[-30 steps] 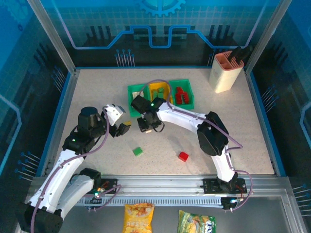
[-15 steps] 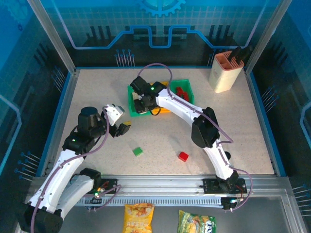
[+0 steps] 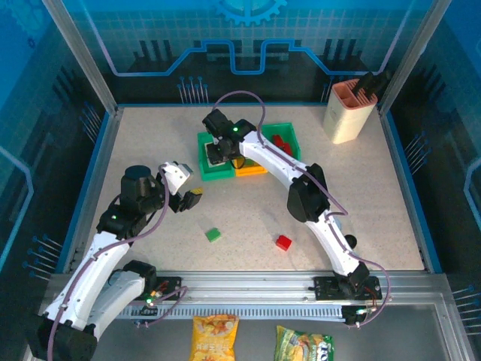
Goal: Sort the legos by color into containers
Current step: Place the lego in the container.
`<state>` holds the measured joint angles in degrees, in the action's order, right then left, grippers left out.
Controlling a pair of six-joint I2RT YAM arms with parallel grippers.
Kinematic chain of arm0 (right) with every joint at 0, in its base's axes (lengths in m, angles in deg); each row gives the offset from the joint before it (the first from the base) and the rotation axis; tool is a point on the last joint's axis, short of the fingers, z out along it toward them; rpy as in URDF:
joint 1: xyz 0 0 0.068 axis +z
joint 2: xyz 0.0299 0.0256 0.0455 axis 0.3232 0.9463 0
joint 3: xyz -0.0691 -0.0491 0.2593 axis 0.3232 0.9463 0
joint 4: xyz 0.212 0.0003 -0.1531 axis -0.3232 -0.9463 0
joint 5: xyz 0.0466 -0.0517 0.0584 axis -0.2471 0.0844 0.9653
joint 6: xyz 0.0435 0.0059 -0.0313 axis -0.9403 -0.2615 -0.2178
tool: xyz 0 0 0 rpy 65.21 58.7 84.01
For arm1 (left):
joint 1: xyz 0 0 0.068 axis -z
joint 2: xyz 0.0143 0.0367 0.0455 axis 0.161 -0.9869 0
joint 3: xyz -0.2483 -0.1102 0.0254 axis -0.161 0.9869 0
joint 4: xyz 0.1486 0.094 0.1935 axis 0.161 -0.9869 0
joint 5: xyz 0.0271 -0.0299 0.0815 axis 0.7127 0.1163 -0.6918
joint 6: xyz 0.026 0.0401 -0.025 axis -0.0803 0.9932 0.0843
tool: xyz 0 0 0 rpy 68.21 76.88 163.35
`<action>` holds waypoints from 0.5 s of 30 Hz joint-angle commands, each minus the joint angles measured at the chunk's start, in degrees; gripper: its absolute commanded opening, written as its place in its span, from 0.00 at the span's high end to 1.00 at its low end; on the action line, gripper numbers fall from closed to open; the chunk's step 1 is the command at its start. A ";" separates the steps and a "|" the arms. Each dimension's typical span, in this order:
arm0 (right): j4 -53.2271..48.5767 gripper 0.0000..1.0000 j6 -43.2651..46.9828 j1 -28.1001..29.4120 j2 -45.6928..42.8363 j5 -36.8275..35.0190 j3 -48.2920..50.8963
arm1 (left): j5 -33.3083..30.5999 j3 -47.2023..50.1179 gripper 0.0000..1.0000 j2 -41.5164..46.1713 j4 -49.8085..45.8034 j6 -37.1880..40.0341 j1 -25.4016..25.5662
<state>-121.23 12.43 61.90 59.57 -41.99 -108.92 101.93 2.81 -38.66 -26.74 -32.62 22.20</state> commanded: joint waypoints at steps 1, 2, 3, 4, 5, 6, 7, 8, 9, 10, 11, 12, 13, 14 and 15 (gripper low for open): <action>-0.96 0.65 1.30 -0.68 1.33 -0.54 -2.74 | -0.24 -1.06 0.28 0.41 -0.80 0.47 0.42; -0.85 0.65 1.39 -0.82 1.52 -0.79 -2.99 | -0.26 -1.15 0.28 0.41 -0.80 0.40 0.42; -0.63 0.65 1.64 -0.94 1.73 -0.91 -3.04 | -0.18 -1.12 0.28 0.41 -0.80 0.39 0.42; -0.28 0.65 2.02 -0.95 1.91 -1.27 -3.20 | -0.18 -1.16 0.28 0.41 -0.80 0.39 0.39; 0.00 0.65 2.15 -1.17 2.13 -1.73 -3.33 | -0.18 -1.18 0.28 0.44 -0.80 0.39 0.42; 0.26 0.65 2.40 -1.27 2.35 -2.09 -3.45 | -0.18 -1.14 0.28 0.44 -0.78 0.39 0.42; 0.44 0.65 2.56 -1.36 2.66 -2.40 -3.70 | -0.08 -1.15 0.28 0.50 -0.80 0.39 0.45; 0.77 0.65 2.65 -1.57 2.89 -2.58 -3.85 | -0.09 -1.14 0.28 0.50 -0.80 0.39 0.43; 0.99 0.65 2.64 -1.70 3.14 -2.76 -4.05 | -0.09 -1.14 0.28 0.51 -0.80 0.39 0.39; 1.34 0.65 2.63 -1.92 3.41 -2.80 -4.23 | -0.04 -1.17 0.28 0.50 -0.80 0.35 0.43; 1.74 0.65 2.70 -2.11 3.73 -2.80 -4.25 | 0.00 -1.12 0.28 0.55 -0.78 0.37 0.43; 2.09 0.65 2.70 -2.21 3.86 -2.73 -4.25 | 0.00 -1.17 0.28 0.50 -0.80 0.34 0.43; 2.51 0.65 2.55 -2.35 4.19 -2.60 -4.25 | 0.00 -1.17 0.28 0.55 -0.73 0.35 0.41; 2.68 0.65 2.33 -2.52 4.48 -2.39 -4.42 | 0.07 -1.18 0.28 0.51 -0.72 0.30 0.43; 2.82 0.65 2.04 -2.50 4.67 -2.06 -4.43 | 0.08 -1.17 0.28 0.50 -0.72 0.30 0.36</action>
<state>-119.29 14.16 60.13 62.19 -43.76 -111.54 101.93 2.81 -38.66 -26.74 -32.62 22.20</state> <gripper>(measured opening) 0.353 0.718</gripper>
